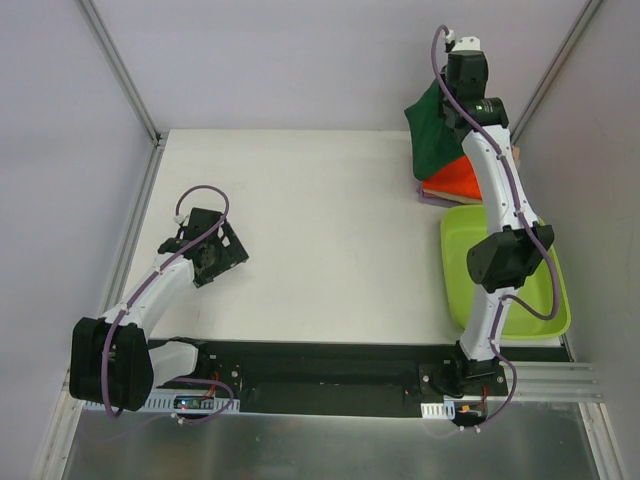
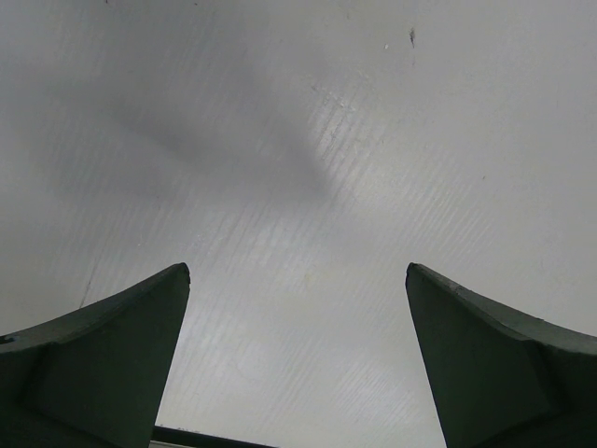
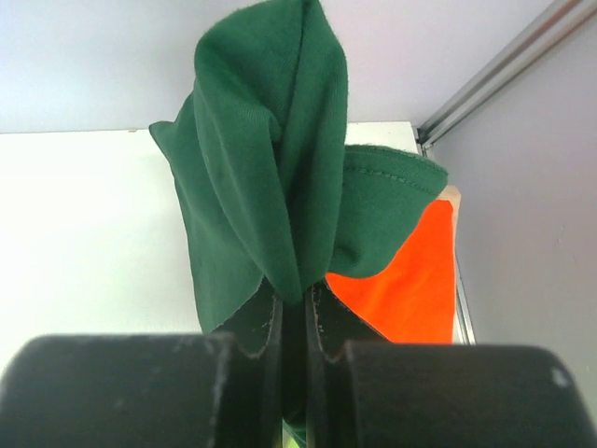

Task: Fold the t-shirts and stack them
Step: Put the neatly folded tshirt into the corner of the board with the right arm

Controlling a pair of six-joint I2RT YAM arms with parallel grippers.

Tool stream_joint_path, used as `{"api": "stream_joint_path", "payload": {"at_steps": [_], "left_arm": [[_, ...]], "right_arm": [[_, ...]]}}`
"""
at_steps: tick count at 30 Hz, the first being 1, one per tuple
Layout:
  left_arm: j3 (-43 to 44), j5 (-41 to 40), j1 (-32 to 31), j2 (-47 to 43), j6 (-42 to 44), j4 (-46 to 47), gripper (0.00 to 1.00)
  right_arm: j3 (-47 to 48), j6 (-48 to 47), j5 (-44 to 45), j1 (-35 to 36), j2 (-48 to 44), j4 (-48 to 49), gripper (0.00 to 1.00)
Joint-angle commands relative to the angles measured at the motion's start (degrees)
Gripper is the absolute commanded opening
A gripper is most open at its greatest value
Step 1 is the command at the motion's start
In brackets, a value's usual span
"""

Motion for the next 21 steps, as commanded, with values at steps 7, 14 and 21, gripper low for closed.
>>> {"api": "stream_joint_path", "payload": {"at_steps": [7,14,21], "left_arm": [[1.5,-0.99,0.51,-0.49,-0.15,-1.03,0.99],[1.94,-0.99,0.51,-0.06,0.03,-1.03,0.99],[2.73,-0.73,0.51,1.17,-0.06,-0.94,0.99]], "right_arm": [[0.26,-5.62,4.09,0.84,-1.25,5.58,0.01],[-4.65,-5.8,2.6,-3.9,-1.34,5.67,0.01],[-8.88,-4.39,-1.98,-10.31,0.32,6.72,0.01]]}}
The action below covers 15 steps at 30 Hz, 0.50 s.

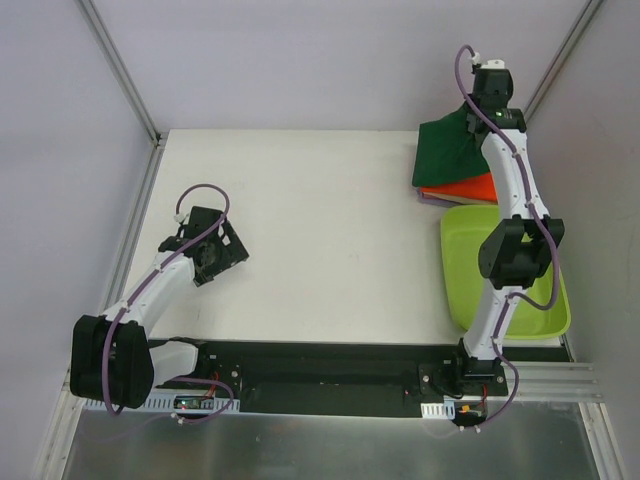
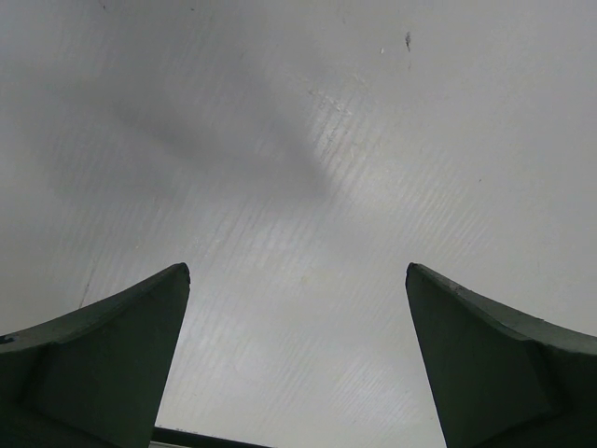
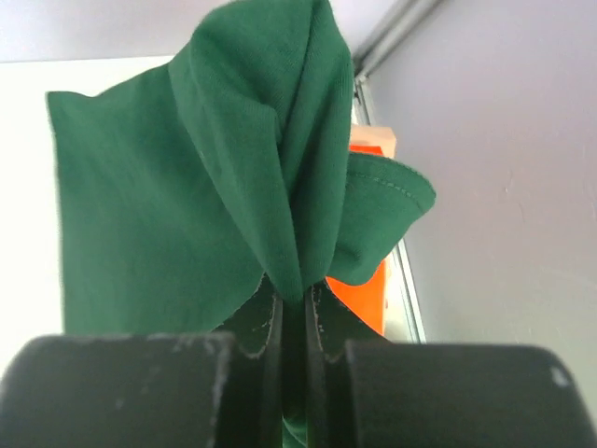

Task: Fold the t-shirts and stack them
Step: Put the neatly folded tshirt into the corner of the board with the right arm

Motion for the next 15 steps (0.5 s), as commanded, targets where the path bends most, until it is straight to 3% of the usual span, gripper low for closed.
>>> {"api": "stream_joint_path", "payload": {"at_steps": [1,13,14,15], "left_arm": [[2.57,-0.64,0.51,1.02,-0.17,-0.9,0.99],[3.01,-0.64,0.51,1.11,0.0,-0.9,0.99],[3.02,-0.64,0.51,1.11,-0.08,-0.9,0.99],[3.1,-0.64,0.51,1.11,-0.08,-0.9,0.99]], "right_arm": [[-0.45,0.2,-2.65,-3.98,0.63,4.34,0.01],[-2.03,1.07,-1.79,-9.08,6.34,7.85,0.01],[-2.03,1.25,-0.12,-9.35,7.05,8.64,0.05],[-2.03,1.43,2.07,-9.52,7.75,9.61,0.16]]}}
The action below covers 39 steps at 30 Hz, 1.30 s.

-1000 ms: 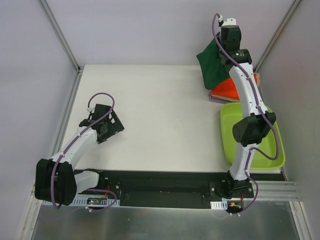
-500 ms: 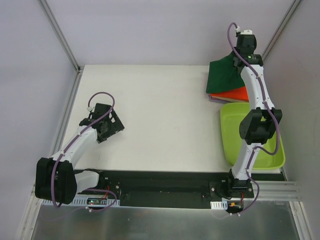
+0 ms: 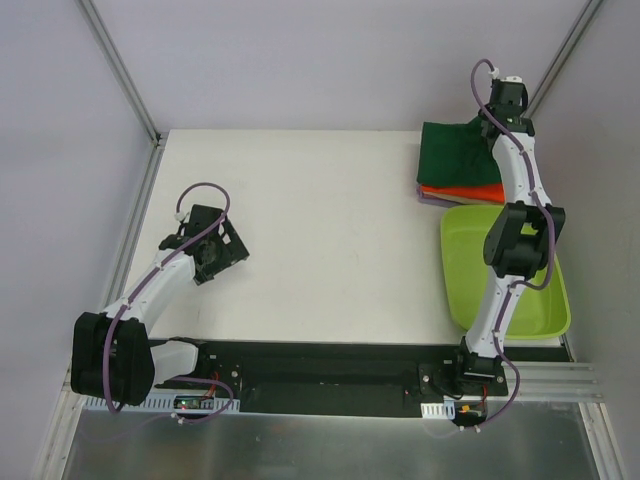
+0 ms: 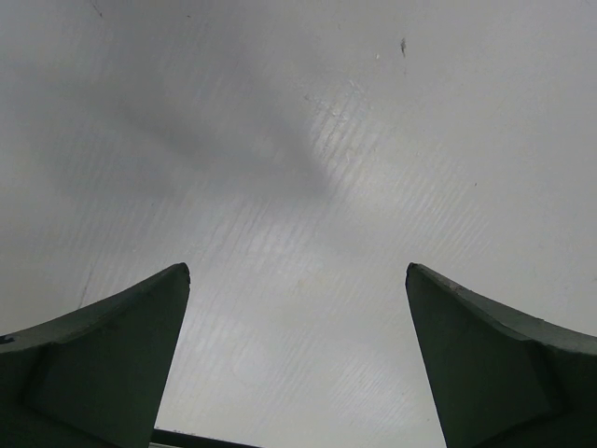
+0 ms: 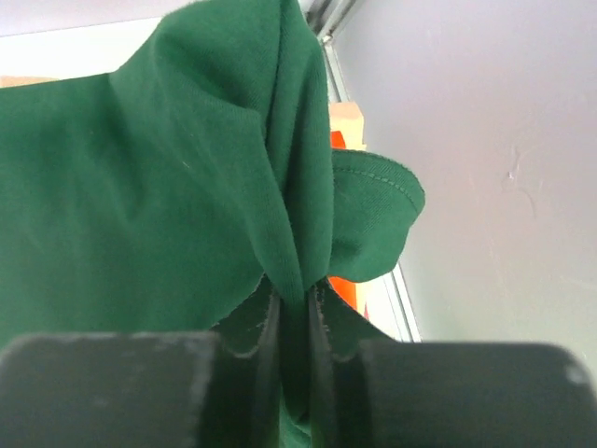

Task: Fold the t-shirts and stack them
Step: Put the neatly folded tshirt into the corner of the board with the right arm

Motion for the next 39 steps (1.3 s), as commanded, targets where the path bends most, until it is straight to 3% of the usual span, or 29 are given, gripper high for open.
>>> {"api": "stream_joint_path", "payload": {"at_steps": [1,4,6,15,19,22,26,30,34,39], "left_arm": [[2.21,-0.64,0.51,-0.05,-0.08,-0.94,0.99],[2.47,-0.46,0.51,-0.13,0.0,-0.94,0.99],[2.73,-0.46,0.51,-0.39,0.09,-0.94,0.99],[2.91,0.33,0.51,-2.85,0.36,-1.03,0.99],[2.03,1.38,0.51,-6.01,0.62,-0.94,0.99],[1.42,2.0,0.42,-10.57,0.88,-0.94,0.99],[0.02,3.4,0.42,-16.64,0.45,-0.86,0.99],[-2.35,5.51,0.42,-21.3,1.06,-0.77,0.99],[-5.78,6.48,0.42,-26.05,1.24,-0.07,0.99],[-10.88,10.17,0.42,-32.46,0.8,3.01,0.99]], "right_arm": [[0.33,1.06,6.32,-1.11,2.2,6.14,0.39],[1.12,0.44,8.71,-1.11,3.35,6.06,0.84],[1.12,0.18,8.19,-1.11,2.91,6.14,0.97],[-0.89,2.28,3.71,0.12,-6.13,1.67,0.96],[-7.11,7.36,-4.71,0.74,-13.77,-1.5,0.96],[-18.08,13.7,-11.21,0.74,-23.51,1.56,0.96],[-38.81,21.25,-19.74,1.17,-41.5,11.66,0.96],[-58.42,27.68,-26.61,1.44,-57.69,15.63,0.96],[-75.57,32.95,-25.48,1.44,-73.17,15.47,0.96],[-86.22,31.55,-23.64,1.44,-90.4,11.78,0.96]]}}
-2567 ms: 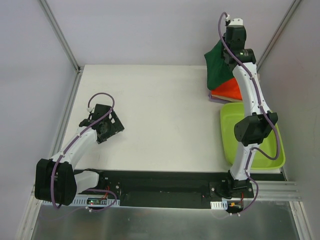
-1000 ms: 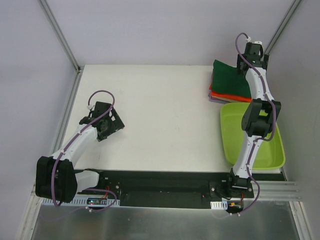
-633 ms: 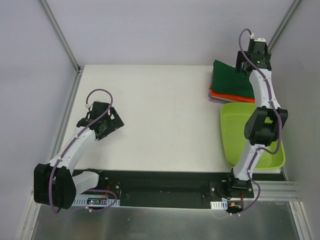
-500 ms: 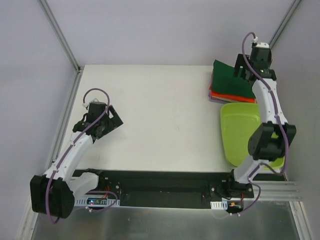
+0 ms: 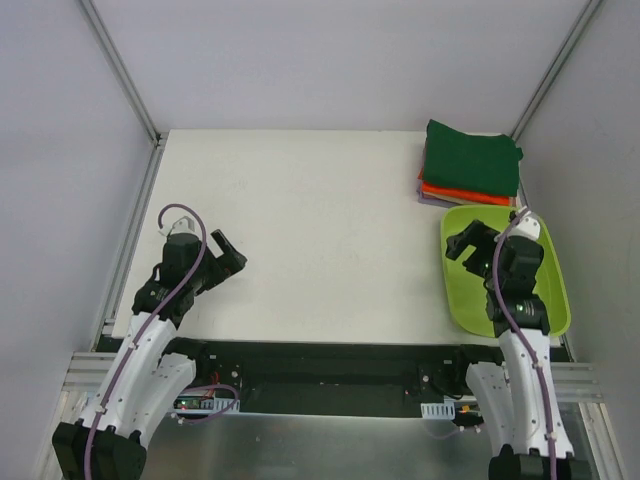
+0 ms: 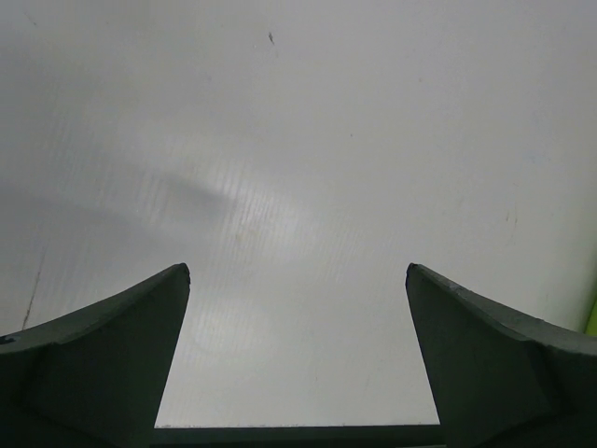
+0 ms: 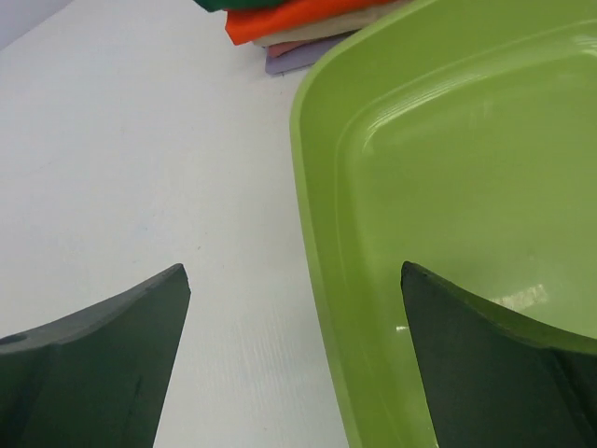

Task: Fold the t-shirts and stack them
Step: Put the neatly folded tshirt into the corner of the board with the right arm

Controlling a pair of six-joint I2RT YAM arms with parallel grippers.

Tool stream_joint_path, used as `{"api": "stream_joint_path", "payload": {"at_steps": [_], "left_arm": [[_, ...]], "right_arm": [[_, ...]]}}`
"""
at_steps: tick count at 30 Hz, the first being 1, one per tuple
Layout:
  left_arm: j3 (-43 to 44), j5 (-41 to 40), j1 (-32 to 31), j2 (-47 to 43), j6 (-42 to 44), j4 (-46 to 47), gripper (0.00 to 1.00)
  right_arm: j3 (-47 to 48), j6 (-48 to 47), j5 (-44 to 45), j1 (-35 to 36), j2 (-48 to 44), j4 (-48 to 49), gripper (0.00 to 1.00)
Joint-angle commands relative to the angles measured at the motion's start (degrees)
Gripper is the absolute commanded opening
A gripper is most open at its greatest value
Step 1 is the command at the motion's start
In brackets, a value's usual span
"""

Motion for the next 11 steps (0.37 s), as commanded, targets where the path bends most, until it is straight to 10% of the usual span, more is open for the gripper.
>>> {"api": "stream_joint_path", "payload": {"at_steps": [1,11], "left_arm": [[-3.58,3.79,0.42,-5.78,0.32,3.12,0.99],[-8.16,1.16,0.42,-15.9,-1.7,3.83,0.99]], "right_arm": [[-5.23,2.07,0.54,0.21,-12.99,-1.69,0.96],[-8.76,1.72,3.27,0.21,-20.07,-2.58,0.96]]}}
